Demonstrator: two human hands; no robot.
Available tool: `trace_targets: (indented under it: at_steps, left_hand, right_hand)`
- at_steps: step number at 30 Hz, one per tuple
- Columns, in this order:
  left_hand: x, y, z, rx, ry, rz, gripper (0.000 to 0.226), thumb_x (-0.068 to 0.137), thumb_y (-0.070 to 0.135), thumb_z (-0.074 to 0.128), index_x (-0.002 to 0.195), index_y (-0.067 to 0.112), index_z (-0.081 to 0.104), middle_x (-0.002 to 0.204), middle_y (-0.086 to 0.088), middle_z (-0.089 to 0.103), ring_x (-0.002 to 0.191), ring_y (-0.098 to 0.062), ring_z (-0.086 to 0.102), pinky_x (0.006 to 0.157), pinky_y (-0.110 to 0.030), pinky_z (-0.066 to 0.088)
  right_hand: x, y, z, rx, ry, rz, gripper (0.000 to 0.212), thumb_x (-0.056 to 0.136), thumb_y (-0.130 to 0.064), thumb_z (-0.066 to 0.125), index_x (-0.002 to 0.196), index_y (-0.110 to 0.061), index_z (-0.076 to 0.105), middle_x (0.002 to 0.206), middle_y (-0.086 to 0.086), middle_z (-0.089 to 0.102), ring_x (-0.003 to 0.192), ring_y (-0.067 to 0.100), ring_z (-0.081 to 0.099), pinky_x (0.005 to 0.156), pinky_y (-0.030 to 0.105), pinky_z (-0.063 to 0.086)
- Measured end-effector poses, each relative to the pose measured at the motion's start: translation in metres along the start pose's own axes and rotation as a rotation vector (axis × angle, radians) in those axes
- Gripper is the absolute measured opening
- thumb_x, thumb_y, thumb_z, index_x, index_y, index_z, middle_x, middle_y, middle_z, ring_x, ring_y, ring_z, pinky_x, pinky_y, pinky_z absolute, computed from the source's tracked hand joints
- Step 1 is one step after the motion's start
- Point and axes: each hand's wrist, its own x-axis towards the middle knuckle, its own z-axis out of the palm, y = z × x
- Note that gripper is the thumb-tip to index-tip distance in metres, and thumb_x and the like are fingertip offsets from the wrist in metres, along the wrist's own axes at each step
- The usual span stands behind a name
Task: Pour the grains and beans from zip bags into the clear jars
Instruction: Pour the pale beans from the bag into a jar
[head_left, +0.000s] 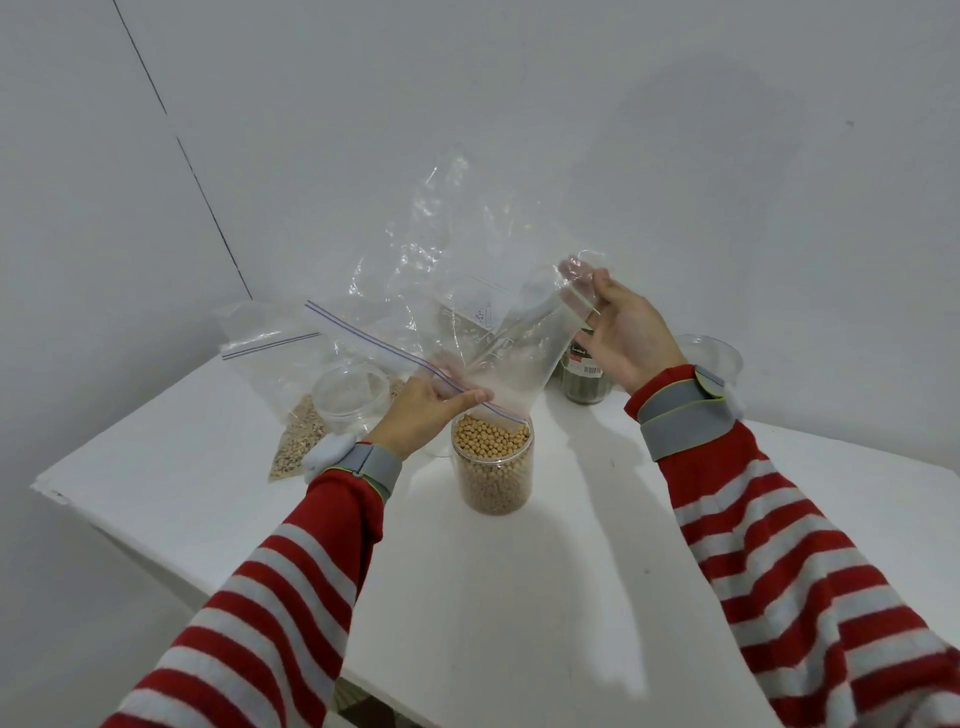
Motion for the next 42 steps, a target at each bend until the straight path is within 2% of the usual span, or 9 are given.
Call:
trace_targets:
  at_steps: [5,10,17,23,27,32,34,36,42]
  left_hand:
    - [0.006,0.002,-0.001,0.019,0.079,-0.010,0.027,0.073,0.030,0.084,0.087,0.009,0.077,0.103,0.001,0.073,0.102,-0.009,0.067,0.100,-0.032,0.050]
    - [0.011,0.013,0.001,0.165,0.028,-0.048,0.017,0.076,0.029,0.081,0.085,0.015,0.078,0.089,0.010,0.071,0.083,0.009,0.060,0.075,-0.005,0.047]
    - [0.011,0.013,-0.006,0.233,0.007,-0.199,0.022,0.063,0.052,0.085,0.078,0.040,0.074,0.110,0.010,0.071,0.111,-0.007,0.059,0.104,-0.028,0.042]
    - [0.017,0.013,-0.007,0.242,0.001,-0.219,0.048,0.046,0.071,0.083,0.081,0.039,0.077,0.109,0.011,0.072,0.110,-0.008,0.062,0.104,-0.034,0.046]
    - [0.023,0.025,0.005,0.016,0.021,-0.034,0.019,0.083,0.025,0.076,0.097,0.013,0.076,0.092,0.006,0.073,0.081,0.006,0.068,0.075,-0.014,0.051]
    - [0.047,-0.013,-0.002,0.210,0.134,-0.029,0.032,0.092,0.016,0.065,0.123,0.010,0.059,0.121,-0.001,0.065,0.106,-0.012,0.062,0.089,-0.024,0.048]
    - [0.051,-0.052,-0.007,0.501,0.097,-0.134,0.034,0.093,0.003,0.056,0.127,0.007,0.056,0.131,-0.008,0.058,0.117,-0.021,0.056,0.096,-0.027,0.042]
    - [0.052,-0.087,-0.002,0.781,-0.122,-0.173,0.038,0.090,0.005,0.057,0.127,0.008,0.056,0.137,-0.009,0.051,0.131,-0.026,0.045,0.108,-0.032,0.035]
    - [0.055,-0.115,0.010,1.129,-0.154,-0.159,0.064,0.089,0.028,0.064,0.145,0.013,0.038,0.157,-0.014,0.023,0.146,-0.032,0.018,0.118,-0.042,0.018]
  right_hand:
    - [-0.001,-0.003,0.000,0.015,0.006,-0.052,0.019,0.103,-0.018,0.047,0.116,-0.017,0.061,0.116,-0.001,0.070,0.113,0.021,0.063,0.100,0.038,0.048]
    - [-0.001,0.002,0.014,-0.032,-0.014,-0.126,0.042,0.096,-0.009,0.058,0.132,-0.020,0.039,0.130,0.010,0.063,0.114,0.029,0.065,0.091,0.040,0.054]
    - [0.004,0.004,0.013,-0.022,-0.076,-0.154,0.063,0.096,0.010,0.049,0.146,-0.023,0.029,0.121,0.019,0.066,0.101,0.030,0.067,0.102,0.041,0.048]
    - [0.012,0.000,0.012,-0.040,-0.069,-0.169,0.058,0.096,-0.002,0.057,0.142,-0.028,0.032,0.121,0.014,0.067,0.106,0.029,0.067,0.097,0.040,0.051]
    - [0.017,0.027,0.014,-0.471,-0.169,-0.296,0.054,0.091,-0.002,0.060,0.137,-0.026,0.045,0.135,-0.001,0.057,0.127,0.023,0.054,0.105,0.047,0.047]
    - [0.032,0.083,-0.031,-1.165,0.322,-0.637,0.049,0.083,0.009,0.050,0.132,0.004,0.052,0.135,0.021,0.052,0.122,0.027,0.052,0.105,0.033,0.043]
    - [0.029,0.101,-0.059,-1.730,0.126,-0.490,0.042,0.083,0.007,0.054,0.125,0.005,0.060,0.142,0.021,0.047,0.126,0.038,0.047,0.103,0.045,0.042]
    - [0.020,0.116,-0.074,-2.082,-0.160,0.061,0.047,0.091,-0.012,0.052,0.137,-0.004,0.051,0.155,0.011,0.030,0.141,0.032,0.027,0.113,0.046,0.026]
    - [0.022,0.106,-0.080,-1.476,-0.291,0.656,0.065,0.075,-0.057,0.059,0.130,-0.024,0.055,0.139,0.001,0.051,0.124,0.023,0.046,0.108,0.039,0.035]
